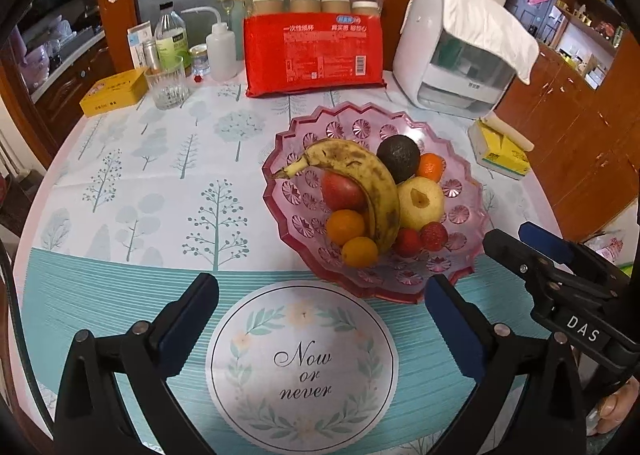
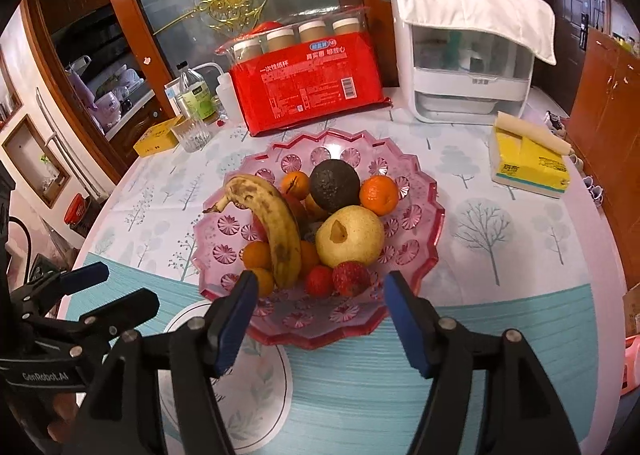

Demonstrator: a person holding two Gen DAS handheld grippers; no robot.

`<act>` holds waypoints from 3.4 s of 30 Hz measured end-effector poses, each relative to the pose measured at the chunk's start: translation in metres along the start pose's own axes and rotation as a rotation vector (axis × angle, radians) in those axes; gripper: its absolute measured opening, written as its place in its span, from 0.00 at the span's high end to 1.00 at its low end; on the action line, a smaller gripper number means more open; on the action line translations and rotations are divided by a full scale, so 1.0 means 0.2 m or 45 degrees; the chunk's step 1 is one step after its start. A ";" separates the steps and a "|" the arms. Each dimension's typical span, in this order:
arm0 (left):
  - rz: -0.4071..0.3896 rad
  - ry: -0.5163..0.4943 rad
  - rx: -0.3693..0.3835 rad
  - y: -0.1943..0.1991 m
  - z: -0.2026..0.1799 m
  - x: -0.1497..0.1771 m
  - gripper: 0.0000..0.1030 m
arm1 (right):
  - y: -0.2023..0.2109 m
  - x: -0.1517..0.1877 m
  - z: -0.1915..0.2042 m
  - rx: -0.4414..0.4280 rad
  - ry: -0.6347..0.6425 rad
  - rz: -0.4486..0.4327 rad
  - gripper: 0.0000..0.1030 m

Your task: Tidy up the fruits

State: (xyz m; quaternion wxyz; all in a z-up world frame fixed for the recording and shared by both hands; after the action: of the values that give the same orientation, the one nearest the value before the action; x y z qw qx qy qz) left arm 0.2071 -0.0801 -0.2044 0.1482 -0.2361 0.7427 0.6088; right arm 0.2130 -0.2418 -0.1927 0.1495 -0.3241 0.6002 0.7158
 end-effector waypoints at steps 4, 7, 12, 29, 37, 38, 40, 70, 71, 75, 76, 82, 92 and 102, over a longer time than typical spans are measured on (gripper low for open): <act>-0.038 -0.028 0.010 0.09 -0.01 0.02 0.01 | 0.08 0.03 0.03 0.009 -0.021 -0.016 0.36; -0.049 -0.030 0.033 0.15 -0.01 0.05 0.01 | 0.13 0.06 0.06 0.016 -0.032 -0.019 0.35; -0.073 -0.035 0.036 0.29 0.04 0.10 0.01 | 0.24 0.15 0.13 0.033 -0.060 -0.011 0.35; -0.191 -0.077 -0.115 0.85 0.23 0.30 0.01 | 0.76 0.34 0.47 0.080 -0.148 -0.097 0.16; -0.194 -0.028 -0.146 0.91 0.33 0.36 0.01 | 0.82 0.32 0.62 0.101 -0.082 -0.128 0.15; -0.193 -0.019 -0.145 0.91 0.34 0.37 0.01 | 0.82 0.32 0.62 0.100 -0.080 -0.126 0.15; -0.190 -0.012 -0.144 0.92 0.35 0.37 0.01 | 0.82 0.32 0.63 0.101 -0.081 -0.122 0.15; -0.179 -0.005 -0.157 0.88 0.34 0.36 0.01 | 0.75 0.31 0.61 0.076 -0.099 -0.090 0.15; -0.179 -0.006 -0.156 0.88 0.34 0.36 0.01 | 0.76 0.31 0.61 0.076 -0.099 -0.091 0.15; -0.179 -0.005 -0.158 0.88 0.34 0.36 0.01 | 0.75 0.31 0.60 0.074 -0.100 -0.090 0.15; -0.179 -0.003 -0.157 0.88 0.34 0.36 0.01 | 0.75 0.31 0.60 0.076 -0.099 -0.089 0.15; -0.168 -0.004 -0.153 0.86 0.32 0.36 0.01 | 0.75 0.31 0.58 0.073 -0.103 -0.083 0.15; -0.158 -0.007 -0.150 0.83 0.29 0.35 0.01 | 0.74 0.31 0.57 0.071 -0.106 -0.081 0.15; -0.138 -0.001 -0.157 0.78 0.28 0.34 0.01 | 0.69 0.30 0.52 0.051 -0.110 -0.069 0.15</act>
State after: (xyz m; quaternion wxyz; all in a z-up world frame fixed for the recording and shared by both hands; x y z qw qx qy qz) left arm 0.0640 -0.0146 -0.1209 0.1664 -0.2844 0.6898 0.6447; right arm 0.0552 -0.1852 -0.1192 0.2012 -0.3059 0.5983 0.7127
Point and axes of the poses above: each gripper's, at about its wrist camera, not at the fingertips, and y roughly against the way its jaws point, z to its left, x to its underside, the point moved 9 cm from there along -y, roughly the way its jaws point, and after that the axes turned 8 degrees about y, right-handed, at the moved point
